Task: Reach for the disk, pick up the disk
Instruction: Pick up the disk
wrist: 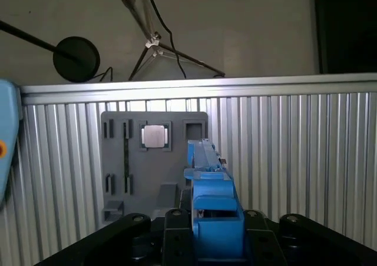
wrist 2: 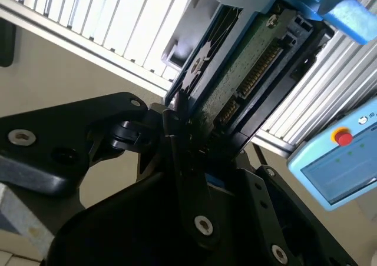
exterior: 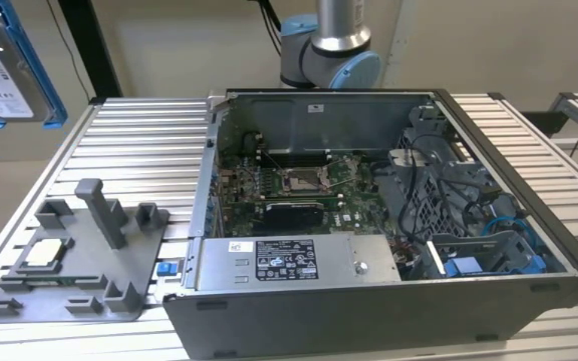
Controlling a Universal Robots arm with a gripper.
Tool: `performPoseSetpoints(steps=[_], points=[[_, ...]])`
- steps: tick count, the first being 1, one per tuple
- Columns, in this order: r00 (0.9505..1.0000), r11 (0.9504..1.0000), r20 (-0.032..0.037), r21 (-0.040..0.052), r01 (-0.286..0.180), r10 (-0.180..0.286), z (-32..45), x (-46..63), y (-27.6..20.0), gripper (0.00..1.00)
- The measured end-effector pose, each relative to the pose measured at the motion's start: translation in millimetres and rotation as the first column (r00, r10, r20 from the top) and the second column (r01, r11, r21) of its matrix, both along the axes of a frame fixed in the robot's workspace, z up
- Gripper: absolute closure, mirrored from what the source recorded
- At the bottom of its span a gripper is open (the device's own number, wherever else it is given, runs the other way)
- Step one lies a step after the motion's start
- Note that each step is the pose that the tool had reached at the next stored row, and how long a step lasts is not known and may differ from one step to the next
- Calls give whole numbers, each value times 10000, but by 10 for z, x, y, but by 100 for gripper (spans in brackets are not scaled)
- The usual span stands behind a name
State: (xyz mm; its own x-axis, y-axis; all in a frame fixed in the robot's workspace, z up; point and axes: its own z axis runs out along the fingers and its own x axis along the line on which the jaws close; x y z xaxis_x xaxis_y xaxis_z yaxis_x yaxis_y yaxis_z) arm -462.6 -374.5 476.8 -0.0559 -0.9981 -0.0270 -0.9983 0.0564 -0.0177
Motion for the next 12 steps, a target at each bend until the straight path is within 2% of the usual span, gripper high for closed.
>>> performPoseSetpoints(steps=[3, 12], points=[[10000, 10000, 0, 0, 1, -1, 23, 0, 0, 100], [10000, 10000, 6, 0, 0, 0, 23, 0, 0, 100]])
